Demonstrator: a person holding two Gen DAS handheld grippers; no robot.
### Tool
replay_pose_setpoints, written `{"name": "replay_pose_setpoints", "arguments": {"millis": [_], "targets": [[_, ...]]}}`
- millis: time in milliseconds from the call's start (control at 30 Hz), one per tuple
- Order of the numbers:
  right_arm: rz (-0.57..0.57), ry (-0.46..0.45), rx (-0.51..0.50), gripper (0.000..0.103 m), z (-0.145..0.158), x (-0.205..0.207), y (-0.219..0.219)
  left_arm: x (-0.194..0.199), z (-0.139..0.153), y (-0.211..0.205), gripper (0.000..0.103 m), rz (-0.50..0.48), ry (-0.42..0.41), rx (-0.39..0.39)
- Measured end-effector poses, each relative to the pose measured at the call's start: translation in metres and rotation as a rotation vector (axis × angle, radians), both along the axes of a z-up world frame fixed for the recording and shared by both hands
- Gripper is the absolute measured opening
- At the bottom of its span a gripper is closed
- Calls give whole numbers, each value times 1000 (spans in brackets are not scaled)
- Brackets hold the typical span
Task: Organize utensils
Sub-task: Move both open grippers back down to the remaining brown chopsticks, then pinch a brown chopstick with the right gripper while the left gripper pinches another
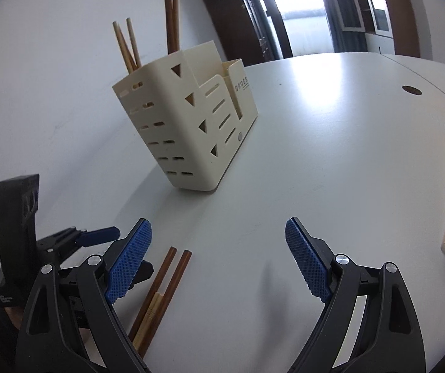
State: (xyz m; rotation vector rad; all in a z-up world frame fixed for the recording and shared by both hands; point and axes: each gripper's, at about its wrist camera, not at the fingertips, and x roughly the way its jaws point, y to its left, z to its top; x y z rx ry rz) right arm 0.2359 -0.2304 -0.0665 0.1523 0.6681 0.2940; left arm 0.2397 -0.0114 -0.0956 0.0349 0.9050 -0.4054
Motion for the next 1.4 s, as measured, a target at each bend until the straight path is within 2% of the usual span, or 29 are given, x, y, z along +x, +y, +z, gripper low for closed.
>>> {"name": "replay_pose_setpoints", "arguments": {"millis": [33, 67, 133, 333, 400, 567, 1033, 1133, 1200, 1400], "targets": [[18, 17, -6, 72, -2, 1, 4, 1, -1, -1, 93, -2, 4, 7], [25, 34, -18, 68, -5, 3, 8, 1, -1, -2, 92, -5, 9, 12], [41, 61, -40, 53, -9, 6, 15, 3, -4, -3, 89, -4, 18, 26], [68, 145, -75, 30, -21, 19, 30, 5, -6, -4, 85, 8, 33, 60], [79, 163, -86, 26, -24, 23, 35, 4, -7, -7, 85, 13, 27, 87], [107, 186, -162, 26, -32, 25, 52, 2, -9, -16, 85, 0, 14, 149], [118, 210, -204, 25, -34, 40, 72, 5, -8, -18, 83, 2, 9, 147], [105, 197, -232, 21, -36, 40, 74, 5, -8, -20, 82, 0, 7, 149], [90, 187, -270, 12, -38, 40, 76, 5, -8, -20, 78, 3, 3, 146], [88, 183, -247, 11, -41, 39, 74, 5, -7, -17, 70, 15, -5, 139]]}}
